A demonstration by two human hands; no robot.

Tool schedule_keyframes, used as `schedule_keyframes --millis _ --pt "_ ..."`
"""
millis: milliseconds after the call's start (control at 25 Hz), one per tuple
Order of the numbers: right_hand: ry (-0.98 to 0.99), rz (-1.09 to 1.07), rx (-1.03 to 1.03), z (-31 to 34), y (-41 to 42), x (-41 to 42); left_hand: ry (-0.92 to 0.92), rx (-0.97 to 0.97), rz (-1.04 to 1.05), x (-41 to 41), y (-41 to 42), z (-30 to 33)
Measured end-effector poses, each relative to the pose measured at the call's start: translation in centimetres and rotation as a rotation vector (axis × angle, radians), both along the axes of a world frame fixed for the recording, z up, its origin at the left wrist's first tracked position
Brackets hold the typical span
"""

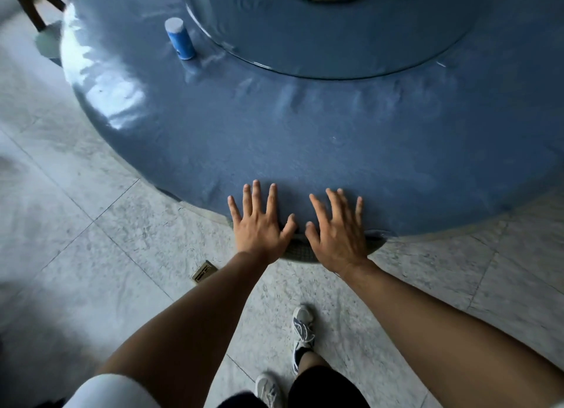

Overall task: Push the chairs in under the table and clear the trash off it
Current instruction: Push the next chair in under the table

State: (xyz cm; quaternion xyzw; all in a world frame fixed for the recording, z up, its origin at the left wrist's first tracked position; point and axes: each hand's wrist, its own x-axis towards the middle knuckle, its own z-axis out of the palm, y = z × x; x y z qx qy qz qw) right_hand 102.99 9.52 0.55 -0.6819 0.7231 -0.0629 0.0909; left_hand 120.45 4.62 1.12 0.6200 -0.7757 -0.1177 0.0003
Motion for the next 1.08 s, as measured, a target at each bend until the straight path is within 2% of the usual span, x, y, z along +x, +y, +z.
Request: schedule_keyframes --millis 200,360,760,1080 --pt "0.072 0.158 0.099 2.1 -2.8 2.4 -0.007 0.064 0.151 4.7 0.3 2.3" --pt "0.089 0.295 0.149 4.0 -5.9 8.8 -0.033 0.102 0.324 11.4 0.8 3.5" --pt "0.173 0.561 0.246 6.9 -11.1 33.2 -0.004 0.149 0.655 35.5 2.1 5.5" --pt "0.209 0.658 0.236 8.2 -15.1 48.7 0.056 0.128 0.819 49.8 1.1 7.5"
